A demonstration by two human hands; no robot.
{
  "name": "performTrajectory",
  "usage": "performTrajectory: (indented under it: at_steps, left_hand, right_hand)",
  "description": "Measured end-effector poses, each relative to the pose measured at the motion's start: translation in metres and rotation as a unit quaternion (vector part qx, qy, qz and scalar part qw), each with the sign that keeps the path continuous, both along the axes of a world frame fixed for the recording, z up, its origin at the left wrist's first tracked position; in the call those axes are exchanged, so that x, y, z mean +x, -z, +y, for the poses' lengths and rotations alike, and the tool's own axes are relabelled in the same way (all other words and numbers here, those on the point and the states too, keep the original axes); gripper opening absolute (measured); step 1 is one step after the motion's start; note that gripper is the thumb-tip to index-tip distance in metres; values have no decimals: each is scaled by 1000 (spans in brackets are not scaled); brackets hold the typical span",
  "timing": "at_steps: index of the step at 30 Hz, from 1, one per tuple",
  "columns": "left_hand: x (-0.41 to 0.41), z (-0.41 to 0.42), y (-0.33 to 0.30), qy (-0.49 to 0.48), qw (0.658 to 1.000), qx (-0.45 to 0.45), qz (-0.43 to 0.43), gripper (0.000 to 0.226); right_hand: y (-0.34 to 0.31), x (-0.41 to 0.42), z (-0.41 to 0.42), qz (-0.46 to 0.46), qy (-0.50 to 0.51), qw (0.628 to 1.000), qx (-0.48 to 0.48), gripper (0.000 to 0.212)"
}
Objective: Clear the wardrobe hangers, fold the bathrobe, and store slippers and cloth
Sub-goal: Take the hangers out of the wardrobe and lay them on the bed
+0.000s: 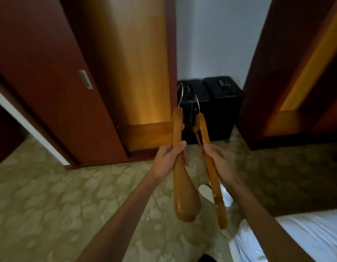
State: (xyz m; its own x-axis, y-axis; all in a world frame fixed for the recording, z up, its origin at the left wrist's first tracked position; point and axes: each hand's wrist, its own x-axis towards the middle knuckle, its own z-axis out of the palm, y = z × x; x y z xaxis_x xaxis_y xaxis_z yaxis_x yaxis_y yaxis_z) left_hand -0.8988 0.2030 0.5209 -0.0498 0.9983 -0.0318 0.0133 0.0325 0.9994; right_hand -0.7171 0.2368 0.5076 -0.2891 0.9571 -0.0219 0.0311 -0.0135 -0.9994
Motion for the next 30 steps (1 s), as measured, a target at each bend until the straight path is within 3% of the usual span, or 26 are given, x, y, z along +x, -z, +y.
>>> performTrajectory:
  at_steps: [7, 14, 19, 30]
  left_hand:
    - [-98, 108, 12, -59, 998, 9, -5, 43]
    - [-180, 253, 1, -91, 996, 3, 19, 41]
    - [-231, 341, -29, -104, 994, 10, 21, 37]
    - [-354, 553, -128, -104, 991, 69, 43, 37]
  right_hand:
    - [3, -109, 138, 2, -105, 994, 12, 33]
    - [-12, -201, 298, 20, -142, 990, 14, 32]
    - [-42, -257, 395, 0, -142, 988, 60, 36]
    - [-138, -365, 599, 71, -133, 983, 104, 35]
